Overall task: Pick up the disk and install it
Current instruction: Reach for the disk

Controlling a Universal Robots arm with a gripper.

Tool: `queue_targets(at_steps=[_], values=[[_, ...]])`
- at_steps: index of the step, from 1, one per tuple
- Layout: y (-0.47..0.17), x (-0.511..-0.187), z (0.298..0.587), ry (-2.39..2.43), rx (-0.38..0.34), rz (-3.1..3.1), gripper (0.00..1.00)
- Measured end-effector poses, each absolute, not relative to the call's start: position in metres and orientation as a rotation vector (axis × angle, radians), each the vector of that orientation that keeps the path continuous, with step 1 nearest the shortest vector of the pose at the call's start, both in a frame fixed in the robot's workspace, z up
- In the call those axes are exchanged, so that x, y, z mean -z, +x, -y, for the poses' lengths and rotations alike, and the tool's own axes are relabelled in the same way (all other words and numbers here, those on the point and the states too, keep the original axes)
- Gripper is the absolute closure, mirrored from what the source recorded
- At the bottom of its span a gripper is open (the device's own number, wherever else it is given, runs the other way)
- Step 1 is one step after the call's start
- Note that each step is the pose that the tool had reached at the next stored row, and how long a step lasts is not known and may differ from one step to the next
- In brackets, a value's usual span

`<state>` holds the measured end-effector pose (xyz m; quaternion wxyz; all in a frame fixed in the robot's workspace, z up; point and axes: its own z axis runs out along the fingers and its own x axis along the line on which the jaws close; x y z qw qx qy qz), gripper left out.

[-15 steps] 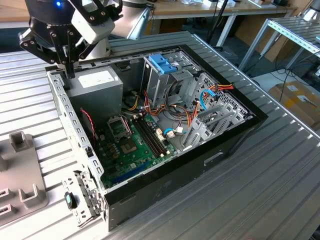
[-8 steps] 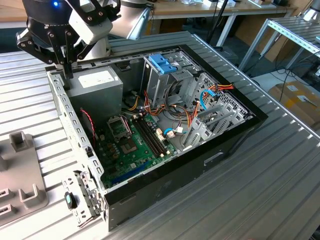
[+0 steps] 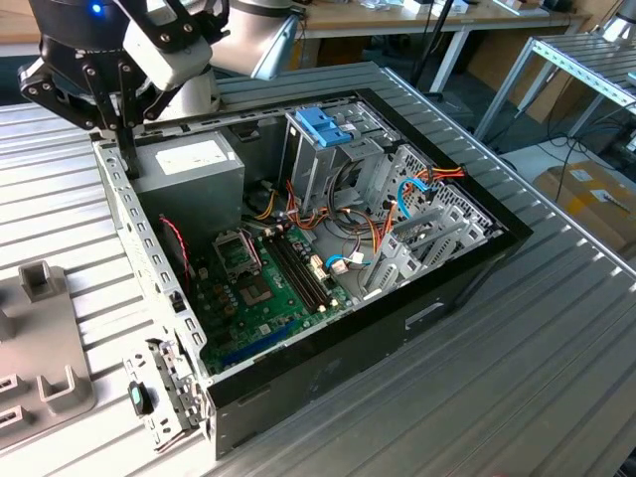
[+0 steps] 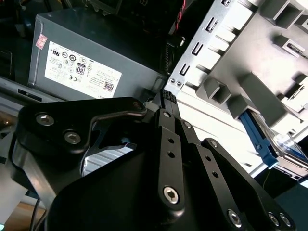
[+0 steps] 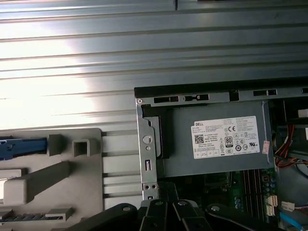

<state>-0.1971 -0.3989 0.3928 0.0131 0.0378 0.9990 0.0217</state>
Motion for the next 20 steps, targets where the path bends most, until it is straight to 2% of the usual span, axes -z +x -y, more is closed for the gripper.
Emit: queue_targets(at_steps=[20], values=[[-0.212,-0.393,0.399,0.118,-0.067,-3.112,0.89]])
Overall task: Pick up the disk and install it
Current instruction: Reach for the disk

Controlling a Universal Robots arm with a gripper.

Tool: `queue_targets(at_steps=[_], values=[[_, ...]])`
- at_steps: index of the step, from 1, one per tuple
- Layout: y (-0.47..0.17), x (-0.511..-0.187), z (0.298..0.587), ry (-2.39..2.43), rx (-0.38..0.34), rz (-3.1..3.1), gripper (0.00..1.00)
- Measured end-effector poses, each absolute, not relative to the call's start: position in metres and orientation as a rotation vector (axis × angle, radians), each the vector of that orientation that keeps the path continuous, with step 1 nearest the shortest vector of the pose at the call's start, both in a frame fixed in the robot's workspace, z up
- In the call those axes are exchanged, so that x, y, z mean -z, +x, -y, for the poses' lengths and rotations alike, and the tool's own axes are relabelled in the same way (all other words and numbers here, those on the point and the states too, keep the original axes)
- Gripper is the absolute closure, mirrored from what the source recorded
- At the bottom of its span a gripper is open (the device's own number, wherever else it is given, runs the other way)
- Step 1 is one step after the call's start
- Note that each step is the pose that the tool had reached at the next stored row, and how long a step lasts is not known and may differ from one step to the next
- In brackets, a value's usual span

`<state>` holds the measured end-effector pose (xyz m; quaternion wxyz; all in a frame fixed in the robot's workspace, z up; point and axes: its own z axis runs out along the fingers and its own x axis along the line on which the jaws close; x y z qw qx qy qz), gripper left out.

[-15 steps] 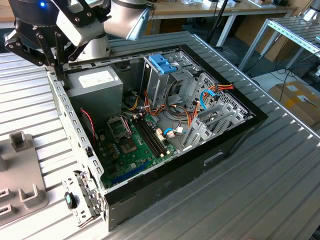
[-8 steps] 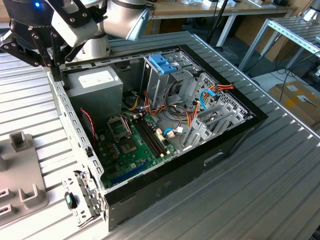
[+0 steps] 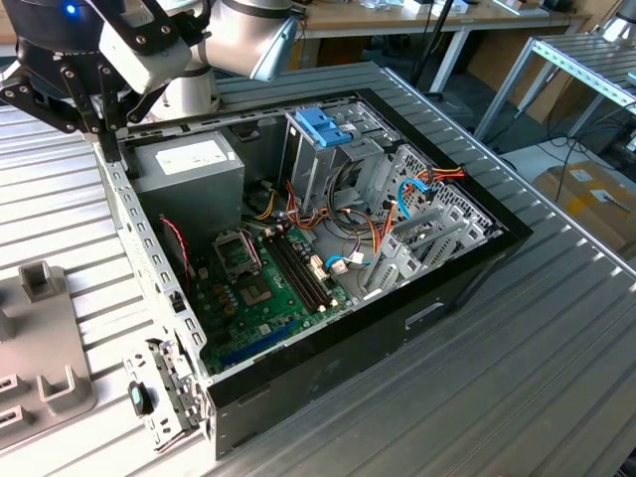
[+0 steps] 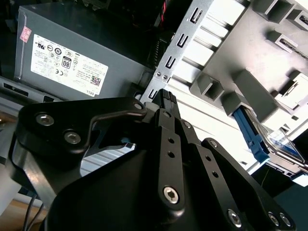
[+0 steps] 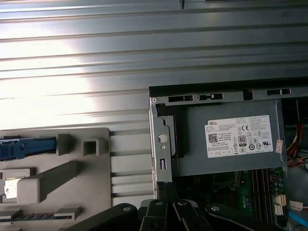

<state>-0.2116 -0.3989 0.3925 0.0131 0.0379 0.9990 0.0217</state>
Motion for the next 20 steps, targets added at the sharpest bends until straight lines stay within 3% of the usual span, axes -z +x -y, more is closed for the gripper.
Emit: queue_targets(at_steps=[20], values=[[-0.225,-0.392,0.399,0.118,-0.067,-3.112,0.89]])
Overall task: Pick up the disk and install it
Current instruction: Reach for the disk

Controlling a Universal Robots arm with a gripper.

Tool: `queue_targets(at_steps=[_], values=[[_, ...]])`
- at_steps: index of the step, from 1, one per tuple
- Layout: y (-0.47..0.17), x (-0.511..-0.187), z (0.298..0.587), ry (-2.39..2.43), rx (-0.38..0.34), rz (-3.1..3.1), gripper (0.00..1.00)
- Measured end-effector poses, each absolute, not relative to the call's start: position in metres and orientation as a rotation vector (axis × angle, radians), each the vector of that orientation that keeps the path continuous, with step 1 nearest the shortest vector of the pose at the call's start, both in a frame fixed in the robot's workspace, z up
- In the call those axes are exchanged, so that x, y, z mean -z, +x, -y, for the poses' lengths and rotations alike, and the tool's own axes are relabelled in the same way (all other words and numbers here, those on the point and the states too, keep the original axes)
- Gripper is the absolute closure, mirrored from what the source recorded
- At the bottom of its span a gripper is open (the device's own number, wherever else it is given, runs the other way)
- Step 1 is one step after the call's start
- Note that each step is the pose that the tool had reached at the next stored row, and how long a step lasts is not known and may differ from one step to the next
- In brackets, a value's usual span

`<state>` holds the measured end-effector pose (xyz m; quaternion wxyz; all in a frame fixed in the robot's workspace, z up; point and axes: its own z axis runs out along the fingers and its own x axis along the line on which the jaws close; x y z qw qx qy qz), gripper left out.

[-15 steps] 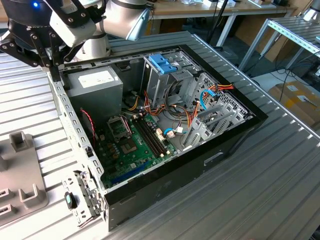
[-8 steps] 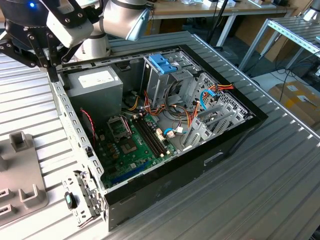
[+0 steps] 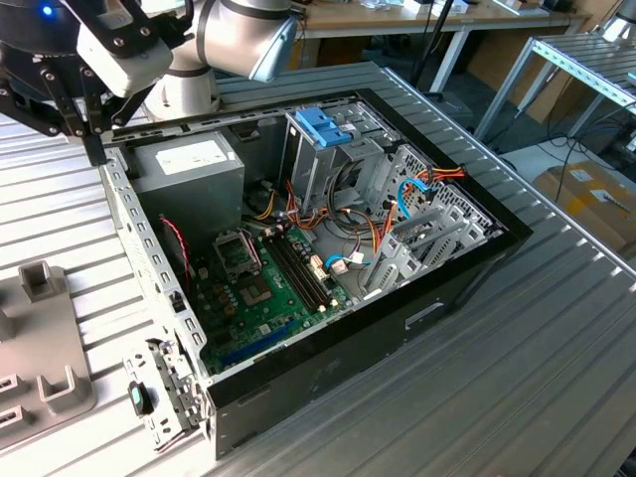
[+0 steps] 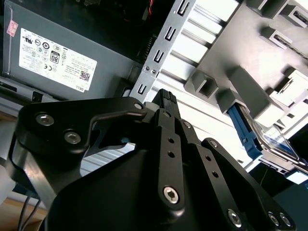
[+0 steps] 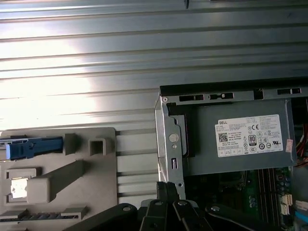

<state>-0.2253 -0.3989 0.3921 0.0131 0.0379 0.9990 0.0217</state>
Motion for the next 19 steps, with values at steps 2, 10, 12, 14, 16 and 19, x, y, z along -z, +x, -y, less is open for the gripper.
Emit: queue_targets(at_steps=[2,10,12,14,16,19], values=[[-0.229,-0.392,0.399,0.118,-0.067,-3.112,0.89],[-0.241,-0.392,0.399,0.118,-0.068,-3.112,0.89],[-0.244,-0.392,0.399,0.118,-0.068,-3.112,0.89],[-0.248,-0.392,0.399,0.118,-0.067,-3.112,0.89],[-0.252,-0.391,0.399,0.118,-0.067,-3.112,0.89],[-0.258,-0.391,0.399,0.118,-0.067,-3.112,0.89]])
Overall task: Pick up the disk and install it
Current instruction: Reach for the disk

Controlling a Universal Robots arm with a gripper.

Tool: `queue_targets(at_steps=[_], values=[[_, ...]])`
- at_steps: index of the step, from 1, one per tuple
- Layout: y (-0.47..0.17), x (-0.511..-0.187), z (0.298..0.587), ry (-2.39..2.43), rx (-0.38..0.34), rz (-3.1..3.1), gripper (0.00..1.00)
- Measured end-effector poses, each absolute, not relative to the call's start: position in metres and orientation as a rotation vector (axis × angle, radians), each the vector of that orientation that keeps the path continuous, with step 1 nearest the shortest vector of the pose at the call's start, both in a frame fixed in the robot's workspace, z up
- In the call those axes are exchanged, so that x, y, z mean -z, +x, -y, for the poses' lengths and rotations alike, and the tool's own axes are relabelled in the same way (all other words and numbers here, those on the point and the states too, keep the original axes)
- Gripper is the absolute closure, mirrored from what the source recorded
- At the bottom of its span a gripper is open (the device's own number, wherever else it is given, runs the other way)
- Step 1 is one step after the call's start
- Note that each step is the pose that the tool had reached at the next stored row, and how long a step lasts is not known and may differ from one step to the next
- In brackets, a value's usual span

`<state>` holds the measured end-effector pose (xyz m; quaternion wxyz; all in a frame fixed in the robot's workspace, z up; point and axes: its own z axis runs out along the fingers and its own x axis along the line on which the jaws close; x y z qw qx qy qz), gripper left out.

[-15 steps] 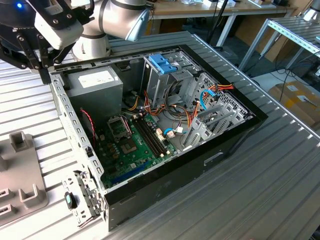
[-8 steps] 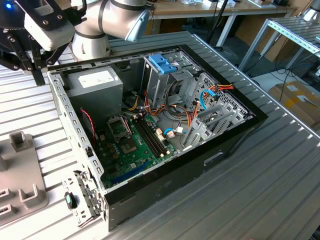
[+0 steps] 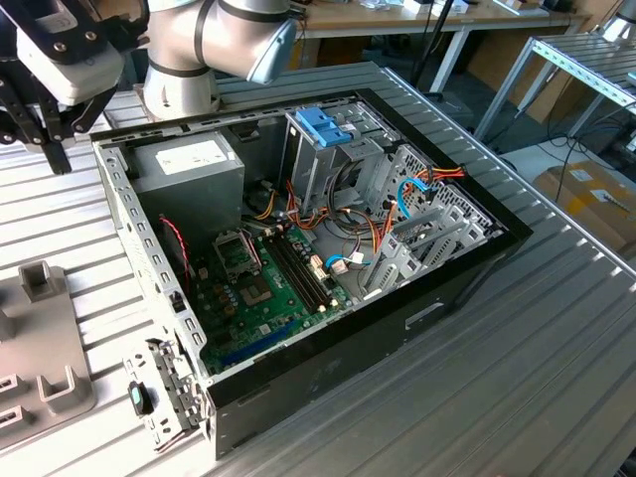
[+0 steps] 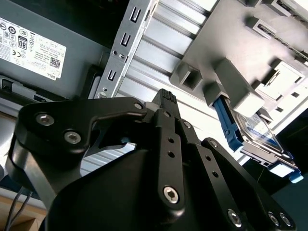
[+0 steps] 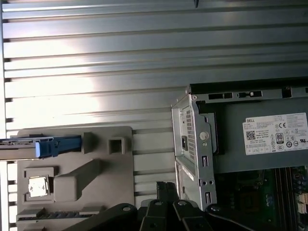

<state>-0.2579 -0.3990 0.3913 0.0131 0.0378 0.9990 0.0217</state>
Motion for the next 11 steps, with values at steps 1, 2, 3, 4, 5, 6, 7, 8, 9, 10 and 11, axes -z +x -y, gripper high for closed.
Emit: queue_targets(at_steps=[1,2,3,4,5,6,7,8,9,10,11], values=[[-0.259,-0.391,0.399,0.118,-0.067,-3.112,0.89],[-0.261,-0.391,0.399,0.118,-0.068,-3.112,0.89],[-0.262,-0.391,0.399,0.118,-0.067,-3.112,0.89],[-0.263,-0.391,0.399,0.118,-0.067,-3.112,0.89],[-0.264,-0.391,0.399,0.118,-0.068,-3.112,0.89],[-0.266,-0.391,0.399,0.118,-0.067,-3.112,0.89],[-0.267,-0.391,0.399,0.118,-0.067,-3.112,0.89],[-0.268,-0.391,0.399,0.118,-0.067,-3.112,0.89],[-0.269,-0.391,0.399,0.118,-0.067,-3.113,0.89],[-0.271,-0.391,0.399,0.118,-0.068,-3.112,0.89],[-0.272,-0.391,0.399,0.118,-0.067,-3.112,0.89]])
